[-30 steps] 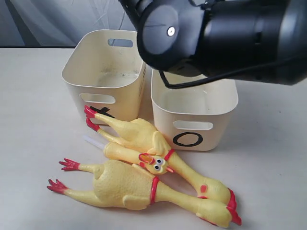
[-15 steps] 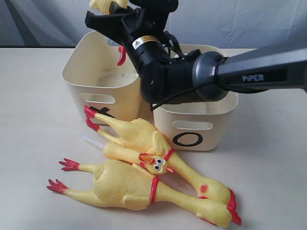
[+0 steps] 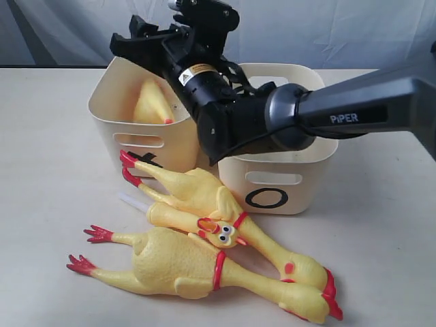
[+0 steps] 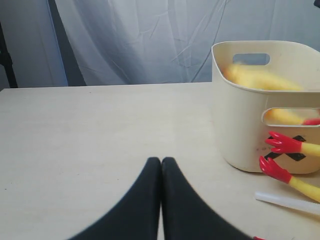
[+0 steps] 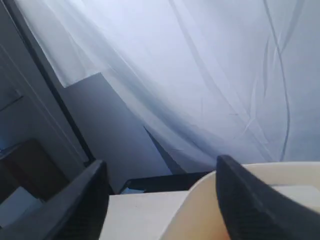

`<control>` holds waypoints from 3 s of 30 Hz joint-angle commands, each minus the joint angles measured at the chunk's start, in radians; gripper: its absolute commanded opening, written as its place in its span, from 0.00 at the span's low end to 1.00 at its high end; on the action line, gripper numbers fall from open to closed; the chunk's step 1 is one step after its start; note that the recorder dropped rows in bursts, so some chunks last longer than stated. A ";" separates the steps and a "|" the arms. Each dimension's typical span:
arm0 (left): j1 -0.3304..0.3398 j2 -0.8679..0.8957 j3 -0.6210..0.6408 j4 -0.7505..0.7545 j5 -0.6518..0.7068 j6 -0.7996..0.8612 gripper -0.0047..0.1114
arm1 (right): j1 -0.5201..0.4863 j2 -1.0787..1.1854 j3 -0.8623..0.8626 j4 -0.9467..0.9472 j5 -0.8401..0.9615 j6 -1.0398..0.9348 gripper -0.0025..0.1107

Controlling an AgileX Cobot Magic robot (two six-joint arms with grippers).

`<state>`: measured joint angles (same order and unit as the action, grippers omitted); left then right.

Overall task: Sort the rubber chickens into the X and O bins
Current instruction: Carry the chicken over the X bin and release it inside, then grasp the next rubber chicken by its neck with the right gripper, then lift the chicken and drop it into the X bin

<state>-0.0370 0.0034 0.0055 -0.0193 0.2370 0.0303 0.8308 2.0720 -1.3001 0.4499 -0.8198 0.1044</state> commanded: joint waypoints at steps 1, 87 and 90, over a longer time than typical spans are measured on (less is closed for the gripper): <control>-0.004 -0.003 -0.006 0.002 -0.005 -0.001 0.04 | -0.004 -0.104 -0.002 -0.041 0.000 0.007 0.55; -0.004 -0.003 -0.006 0.002 -0.005 -0.001 0.04 | 0.007 -0.267 0.137 0.216 0.283 -0.184 0.10; -0.004 -0.003 -0.006 0.002 -0.005 -0.001 0.04 | 0.007 -0.191 0.137 0.151 0.264 -0.074 0.10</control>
<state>-0.0370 0.0034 0.0055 -0.0193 0.2370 0.0303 0.8414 1.8472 -1.1603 0.6556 -0.5202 -0.0402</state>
